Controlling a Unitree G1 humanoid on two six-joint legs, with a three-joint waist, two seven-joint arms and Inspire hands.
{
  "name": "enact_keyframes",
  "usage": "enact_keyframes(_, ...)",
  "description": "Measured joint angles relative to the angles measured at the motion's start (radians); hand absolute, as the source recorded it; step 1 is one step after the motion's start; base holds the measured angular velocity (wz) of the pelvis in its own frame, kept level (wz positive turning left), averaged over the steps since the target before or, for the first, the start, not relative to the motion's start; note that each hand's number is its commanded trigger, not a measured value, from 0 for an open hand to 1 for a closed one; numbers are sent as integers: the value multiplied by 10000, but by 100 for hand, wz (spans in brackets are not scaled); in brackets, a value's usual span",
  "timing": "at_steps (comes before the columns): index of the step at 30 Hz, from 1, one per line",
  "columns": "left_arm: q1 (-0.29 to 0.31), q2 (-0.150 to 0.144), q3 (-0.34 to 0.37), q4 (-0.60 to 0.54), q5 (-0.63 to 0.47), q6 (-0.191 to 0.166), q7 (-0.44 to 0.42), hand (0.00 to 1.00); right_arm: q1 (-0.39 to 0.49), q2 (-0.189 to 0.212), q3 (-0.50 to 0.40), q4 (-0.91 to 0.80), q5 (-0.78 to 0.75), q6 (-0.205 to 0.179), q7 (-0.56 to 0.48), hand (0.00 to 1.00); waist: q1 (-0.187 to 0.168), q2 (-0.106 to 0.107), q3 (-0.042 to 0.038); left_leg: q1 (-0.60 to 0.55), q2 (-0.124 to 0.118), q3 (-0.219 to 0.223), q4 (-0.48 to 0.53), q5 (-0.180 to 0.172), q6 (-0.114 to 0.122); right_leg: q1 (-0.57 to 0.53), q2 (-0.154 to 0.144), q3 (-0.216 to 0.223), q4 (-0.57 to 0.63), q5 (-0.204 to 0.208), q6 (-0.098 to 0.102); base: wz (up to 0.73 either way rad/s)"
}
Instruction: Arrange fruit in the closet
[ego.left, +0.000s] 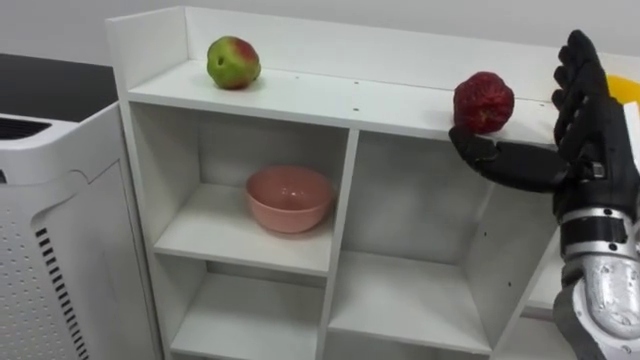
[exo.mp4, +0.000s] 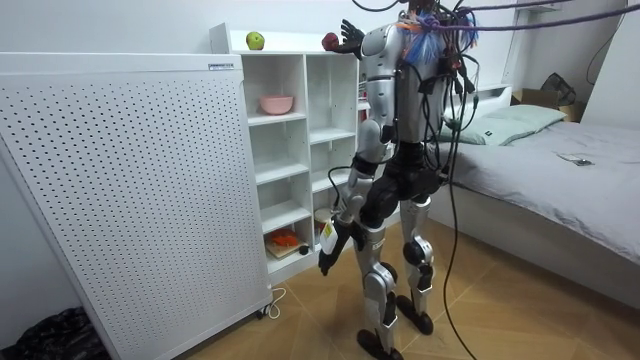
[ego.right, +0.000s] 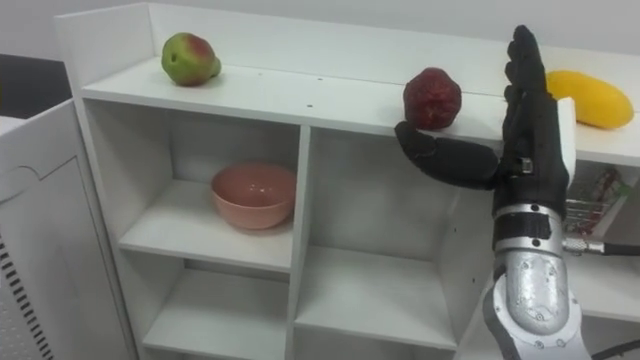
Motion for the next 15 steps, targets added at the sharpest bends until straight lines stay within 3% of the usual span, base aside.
enact_keyframes(15, -1, 24, -51, -14, 3, 180, -180, 0, -1, -1, 111, 338, 37, 220, 518, 0, 169, -56, -15, -66, -1, -83, 130, 0, 0, 25, -11, -80, 13, 5, -8, 1)
